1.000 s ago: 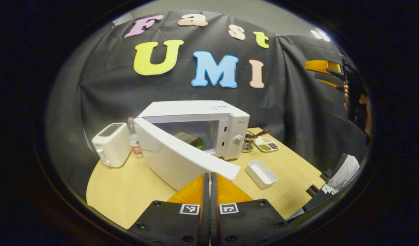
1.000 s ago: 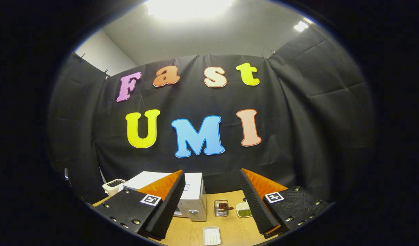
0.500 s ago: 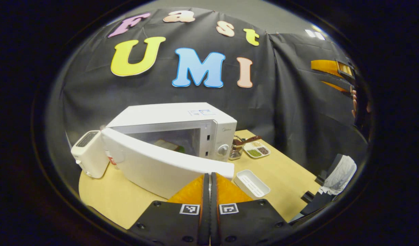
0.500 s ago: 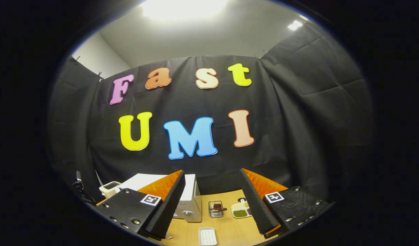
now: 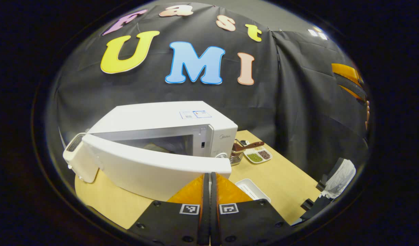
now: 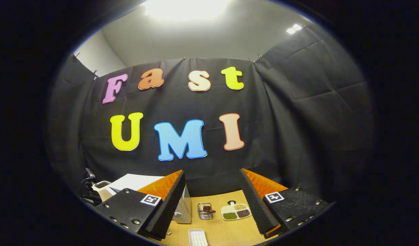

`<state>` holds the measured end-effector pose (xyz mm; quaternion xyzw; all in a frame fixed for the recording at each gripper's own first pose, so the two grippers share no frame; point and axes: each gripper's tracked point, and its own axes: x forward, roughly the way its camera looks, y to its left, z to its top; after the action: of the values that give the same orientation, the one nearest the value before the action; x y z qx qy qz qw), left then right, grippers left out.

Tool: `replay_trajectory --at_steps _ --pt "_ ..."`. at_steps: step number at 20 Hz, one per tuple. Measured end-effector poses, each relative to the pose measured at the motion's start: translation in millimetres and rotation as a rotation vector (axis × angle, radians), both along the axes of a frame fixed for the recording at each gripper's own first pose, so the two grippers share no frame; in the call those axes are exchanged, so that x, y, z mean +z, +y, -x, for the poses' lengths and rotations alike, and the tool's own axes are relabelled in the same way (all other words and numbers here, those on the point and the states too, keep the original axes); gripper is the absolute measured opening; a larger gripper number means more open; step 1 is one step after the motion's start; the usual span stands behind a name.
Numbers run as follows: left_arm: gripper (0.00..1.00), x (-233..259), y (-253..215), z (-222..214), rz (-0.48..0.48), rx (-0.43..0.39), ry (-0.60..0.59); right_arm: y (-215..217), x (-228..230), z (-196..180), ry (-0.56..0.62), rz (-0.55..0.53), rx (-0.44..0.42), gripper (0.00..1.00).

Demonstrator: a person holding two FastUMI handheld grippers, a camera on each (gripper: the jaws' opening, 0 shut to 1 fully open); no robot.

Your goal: Open the microwave oven with the left hand, put the food in, and close the microwave oven.

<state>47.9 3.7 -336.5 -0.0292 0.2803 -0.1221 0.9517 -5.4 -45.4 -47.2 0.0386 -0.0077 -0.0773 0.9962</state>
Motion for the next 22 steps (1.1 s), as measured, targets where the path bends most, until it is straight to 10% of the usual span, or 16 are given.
replay_trajectory --at_steps 22 --pt "0.07 -21 -9 -98 0.009 0.073 0.051 -46 -19 -14 0.065 0.026 -0.068 0.95"
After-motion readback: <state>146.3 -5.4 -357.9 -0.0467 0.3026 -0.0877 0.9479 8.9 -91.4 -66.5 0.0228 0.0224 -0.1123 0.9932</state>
